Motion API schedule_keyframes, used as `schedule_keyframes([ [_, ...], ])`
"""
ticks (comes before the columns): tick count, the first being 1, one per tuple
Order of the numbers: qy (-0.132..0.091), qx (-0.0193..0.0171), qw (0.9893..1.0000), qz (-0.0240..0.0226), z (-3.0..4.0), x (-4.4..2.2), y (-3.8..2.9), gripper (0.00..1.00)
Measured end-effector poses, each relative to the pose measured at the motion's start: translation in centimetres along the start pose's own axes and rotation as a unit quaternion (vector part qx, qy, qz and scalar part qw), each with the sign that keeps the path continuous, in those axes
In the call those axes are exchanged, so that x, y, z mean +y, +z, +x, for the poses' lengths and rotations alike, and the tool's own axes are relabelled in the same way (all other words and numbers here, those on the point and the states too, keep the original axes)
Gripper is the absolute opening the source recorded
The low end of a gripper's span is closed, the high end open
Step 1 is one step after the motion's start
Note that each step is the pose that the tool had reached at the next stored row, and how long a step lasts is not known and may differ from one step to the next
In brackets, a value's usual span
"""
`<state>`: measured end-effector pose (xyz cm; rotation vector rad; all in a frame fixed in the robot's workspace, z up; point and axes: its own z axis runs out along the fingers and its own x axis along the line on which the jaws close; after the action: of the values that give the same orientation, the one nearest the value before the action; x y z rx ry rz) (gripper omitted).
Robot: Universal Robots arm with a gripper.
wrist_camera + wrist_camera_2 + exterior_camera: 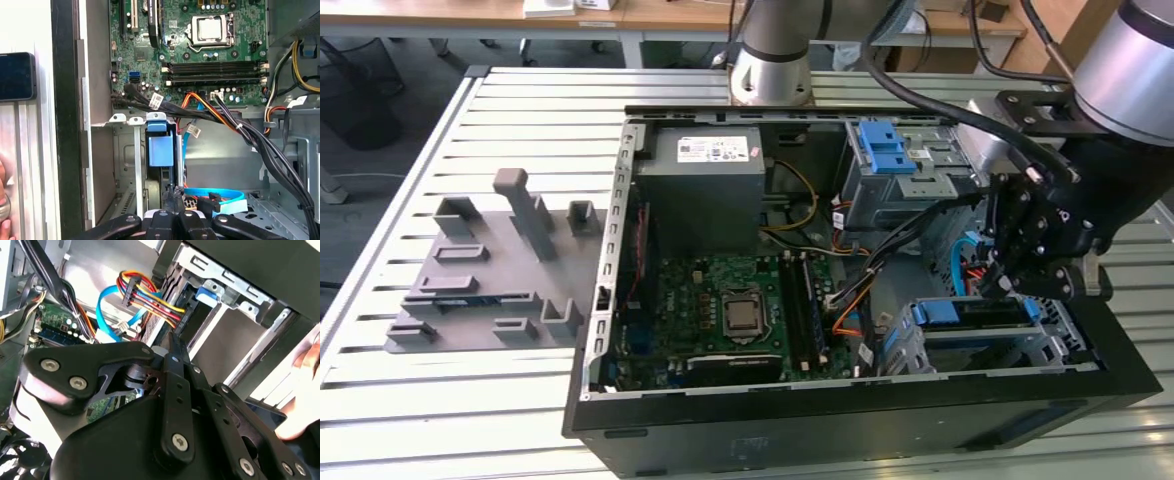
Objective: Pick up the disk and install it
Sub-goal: 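Insert the second disk wire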
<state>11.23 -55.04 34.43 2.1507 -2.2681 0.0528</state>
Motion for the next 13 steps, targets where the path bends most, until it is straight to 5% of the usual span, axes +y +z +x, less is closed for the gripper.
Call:
schedule_keyframes([
  [7, 0.000, -0.0001, 1.0000, 0.0022, -0.09, 0.02, -2.09, 0.11],
  [13, 0.000, -0.0010, 1.0000, 0.0068, -0.03, 1.06, -2.34, 0.11],
])
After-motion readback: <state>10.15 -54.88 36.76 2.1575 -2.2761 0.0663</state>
